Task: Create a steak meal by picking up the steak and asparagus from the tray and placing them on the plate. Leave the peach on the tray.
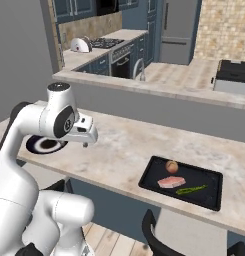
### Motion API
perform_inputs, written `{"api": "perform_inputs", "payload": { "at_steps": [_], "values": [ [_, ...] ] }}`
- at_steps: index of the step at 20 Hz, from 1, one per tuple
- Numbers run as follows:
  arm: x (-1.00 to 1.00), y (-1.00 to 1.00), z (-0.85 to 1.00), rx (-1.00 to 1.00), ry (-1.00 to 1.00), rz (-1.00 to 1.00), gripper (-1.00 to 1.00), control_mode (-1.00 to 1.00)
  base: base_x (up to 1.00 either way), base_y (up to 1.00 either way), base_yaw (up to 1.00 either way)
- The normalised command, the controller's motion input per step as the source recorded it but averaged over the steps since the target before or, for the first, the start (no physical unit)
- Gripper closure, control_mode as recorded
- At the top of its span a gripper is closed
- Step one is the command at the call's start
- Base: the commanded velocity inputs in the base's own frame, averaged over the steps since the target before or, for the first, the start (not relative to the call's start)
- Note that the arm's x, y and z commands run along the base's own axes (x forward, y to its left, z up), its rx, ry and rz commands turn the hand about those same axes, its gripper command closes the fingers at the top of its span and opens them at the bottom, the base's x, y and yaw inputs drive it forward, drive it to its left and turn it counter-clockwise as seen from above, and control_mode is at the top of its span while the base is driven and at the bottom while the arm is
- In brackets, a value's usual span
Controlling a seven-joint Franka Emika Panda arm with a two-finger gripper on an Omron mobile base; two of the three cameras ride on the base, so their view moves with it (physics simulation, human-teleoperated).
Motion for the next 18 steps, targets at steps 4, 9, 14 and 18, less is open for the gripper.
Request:
{"api": "perform_inputs", "payload": {
  "at_steps": [4,9,14,18],
  "values": [
    [0.0,0.0,0.0,0.0,0.0,-0.07,-1.0,-1.0,0.0,0.0,0.0],
    [0.0,-0.1,0.0,0.0,0.0,-0.1,-1.0,-1.0,0.0,0.0,0.0],
    [0.0,-0.56,-0.09,0.0,0.0,-0.14,-1.0,-1.0,0.0,0.0,0.0],
    [0.0,-0.71,-0.17,0.0,0.0,-0.2,-1.0,-1.0,0.0,0.0,0.0]
  ]
}}
